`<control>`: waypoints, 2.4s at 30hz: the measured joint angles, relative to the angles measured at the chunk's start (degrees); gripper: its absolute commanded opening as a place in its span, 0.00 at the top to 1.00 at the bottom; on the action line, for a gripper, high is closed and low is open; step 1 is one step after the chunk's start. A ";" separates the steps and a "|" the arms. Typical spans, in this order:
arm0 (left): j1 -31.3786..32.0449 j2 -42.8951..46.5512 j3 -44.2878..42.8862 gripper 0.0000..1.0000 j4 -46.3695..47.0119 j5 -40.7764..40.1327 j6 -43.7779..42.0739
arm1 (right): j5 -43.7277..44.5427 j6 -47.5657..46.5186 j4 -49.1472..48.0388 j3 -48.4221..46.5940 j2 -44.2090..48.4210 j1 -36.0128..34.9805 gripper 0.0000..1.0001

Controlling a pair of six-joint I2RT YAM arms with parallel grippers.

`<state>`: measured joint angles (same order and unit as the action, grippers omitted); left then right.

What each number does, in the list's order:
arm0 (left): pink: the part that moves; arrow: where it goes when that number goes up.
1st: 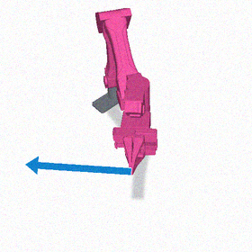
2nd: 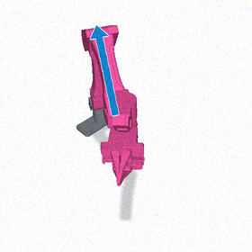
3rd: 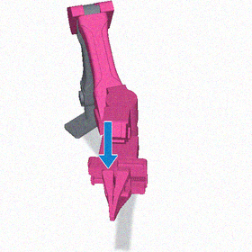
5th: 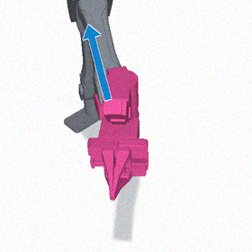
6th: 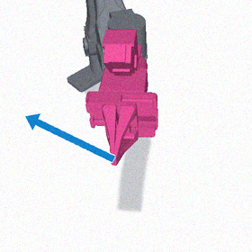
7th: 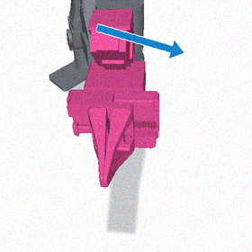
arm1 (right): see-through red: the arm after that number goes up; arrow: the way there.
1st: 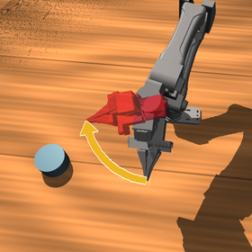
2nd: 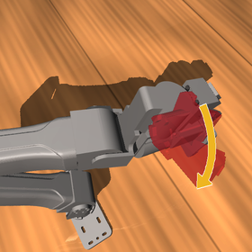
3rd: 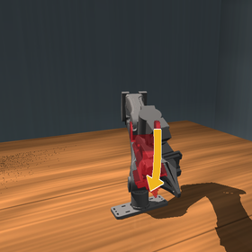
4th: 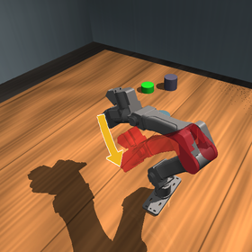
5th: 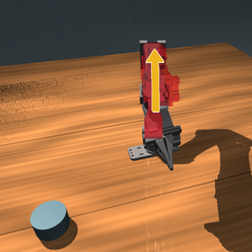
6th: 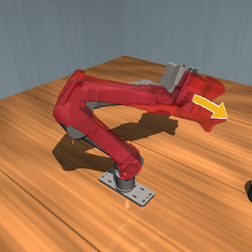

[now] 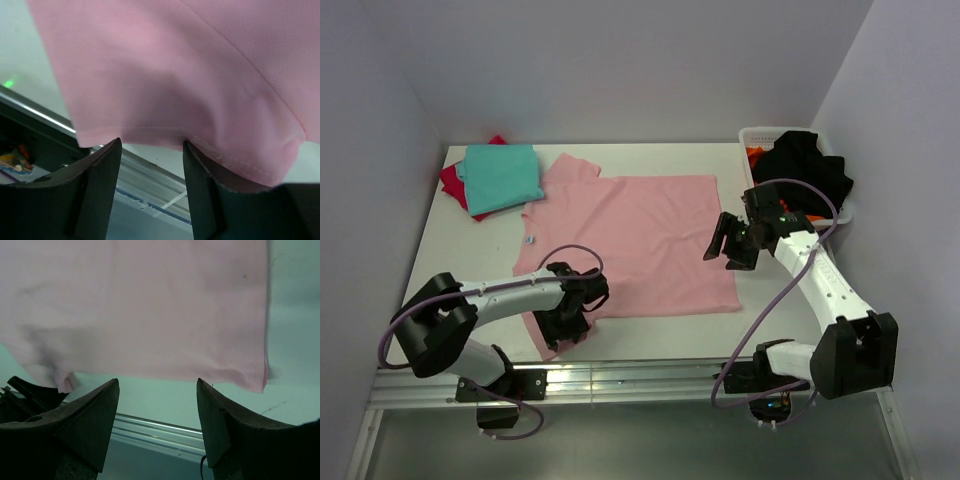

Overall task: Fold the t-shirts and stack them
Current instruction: Flatten the tshirt out, then fold the tshirt

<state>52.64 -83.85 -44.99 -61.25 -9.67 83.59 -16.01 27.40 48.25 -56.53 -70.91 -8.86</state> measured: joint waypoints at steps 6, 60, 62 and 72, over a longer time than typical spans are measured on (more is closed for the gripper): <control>0.35 2.99 3.72 0.43 4.59 1.27 0.24 | 0.04 -0.46 1.31 0.83 1.57 0.00 0.29; -26.03 7.34 2.60 1.00 17.33 4.72 -27.45 | 19.28 26.40 -4.09 19.58 -0.59 -2.75 0.30; -26.18 6.21 2.60 1.00 17.44 5.38 -28.48 | 18.97 28.22 -4.00 20.02 -0.46 -5.29 0.30; -26.32 3.17 2.58 1.00 18.75 7.52 -30.56 | 18.38 32.33 -3.04 20.17 1.07 -10.14 0.32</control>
<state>26.33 -80.68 -42.41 -42.50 -2.15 53.04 2.37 59.72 45.21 -36.36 -69.84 -19.00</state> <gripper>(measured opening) 0.035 0.690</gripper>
